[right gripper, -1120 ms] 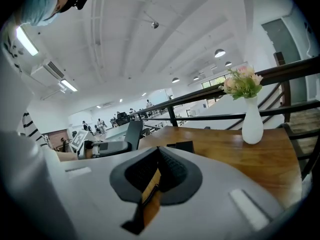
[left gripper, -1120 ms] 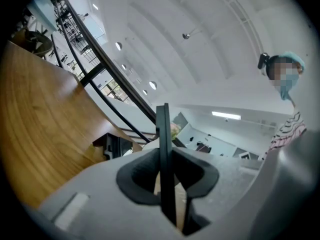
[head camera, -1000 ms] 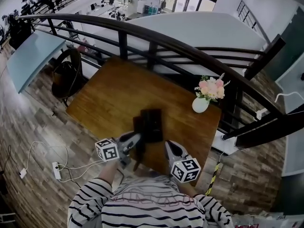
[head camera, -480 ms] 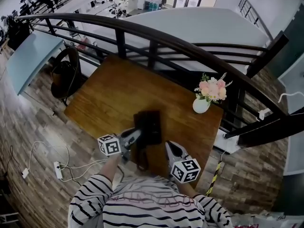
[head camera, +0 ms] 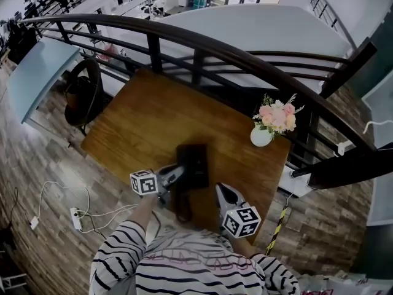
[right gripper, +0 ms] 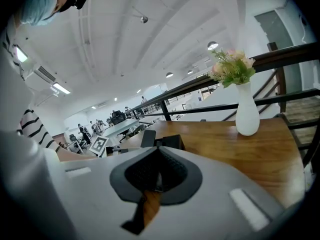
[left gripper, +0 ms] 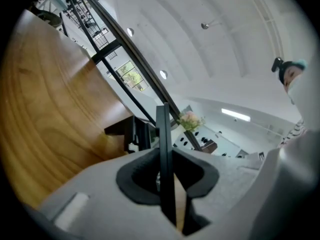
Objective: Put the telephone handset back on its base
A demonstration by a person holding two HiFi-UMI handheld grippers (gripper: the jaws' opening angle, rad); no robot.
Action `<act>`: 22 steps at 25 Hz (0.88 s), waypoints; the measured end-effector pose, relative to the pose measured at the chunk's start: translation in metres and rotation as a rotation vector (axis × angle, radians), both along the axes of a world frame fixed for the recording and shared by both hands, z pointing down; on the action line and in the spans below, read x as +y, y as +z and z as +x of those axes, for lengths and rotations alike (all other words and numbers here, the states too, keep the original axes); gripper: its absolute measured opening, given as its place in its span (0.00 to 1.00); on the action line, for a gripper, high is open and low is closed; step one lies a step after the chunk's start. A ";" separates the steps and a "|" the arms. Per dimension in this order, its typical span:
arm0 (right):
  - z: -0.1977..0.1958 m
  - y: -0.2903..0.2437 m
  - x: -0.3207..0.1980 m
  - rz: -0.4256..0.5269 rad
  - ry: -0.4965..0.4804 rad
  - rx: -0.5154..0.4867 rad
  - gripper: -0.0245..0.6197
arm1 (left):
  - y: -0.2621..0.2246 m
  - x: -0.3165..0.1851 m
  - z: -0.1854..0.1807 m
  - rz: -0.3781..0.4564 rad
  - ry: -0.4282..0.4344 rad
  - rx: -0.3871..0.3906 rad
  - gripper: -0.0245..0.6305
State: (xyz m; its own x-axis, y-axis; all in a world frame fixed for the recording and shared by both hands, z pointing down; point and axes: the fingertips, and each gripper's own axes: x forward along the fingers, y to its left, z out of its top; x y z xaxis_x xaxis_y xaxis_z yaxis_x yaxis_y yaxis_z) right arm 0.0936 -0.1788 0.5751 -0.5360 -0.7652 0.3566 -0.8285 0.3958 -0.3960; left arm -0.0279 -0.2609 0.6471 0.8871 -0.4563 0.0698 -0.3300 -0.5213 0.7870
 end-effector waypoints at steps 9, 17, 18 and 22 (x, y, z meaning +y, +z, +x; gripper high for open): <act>0.013 0.007 0.001 -0.022 0.021 0.005 0.04 | 0.021 -0.010 0.002 -0.062 -0.017 0.030 0.15; 0.015 0.010 -0.003 -0.030 0.020 0.007 0.04 | 0.025 -0.016 0.008 -0.090 -0.002 0.055 0.15; 0.014 0.011 -0.004 -0.033 0.021 0.008 0.04 | 0.027 -0.017 0.007 -0.095 0.000 0.058 0.15; 0.011 0.013 -0.007 -0.041 0.025 0.014 0.04 | 0.032 -0.020 0.006 -0.115 0.018 0.071 0.15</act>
State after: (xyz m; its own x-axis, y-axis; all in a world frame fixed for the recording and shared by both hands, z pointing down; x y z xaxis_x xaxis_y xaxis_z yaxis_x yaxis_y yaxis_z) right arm 0.1050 -0.1862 0.5882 -0.5118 -0.7628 0.3952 -0.8434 0.3585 -0.4003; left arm -0.0218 -0.2808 0.6790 0.8995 -0.4330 0.0575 -0.2628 -0.4314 0.8630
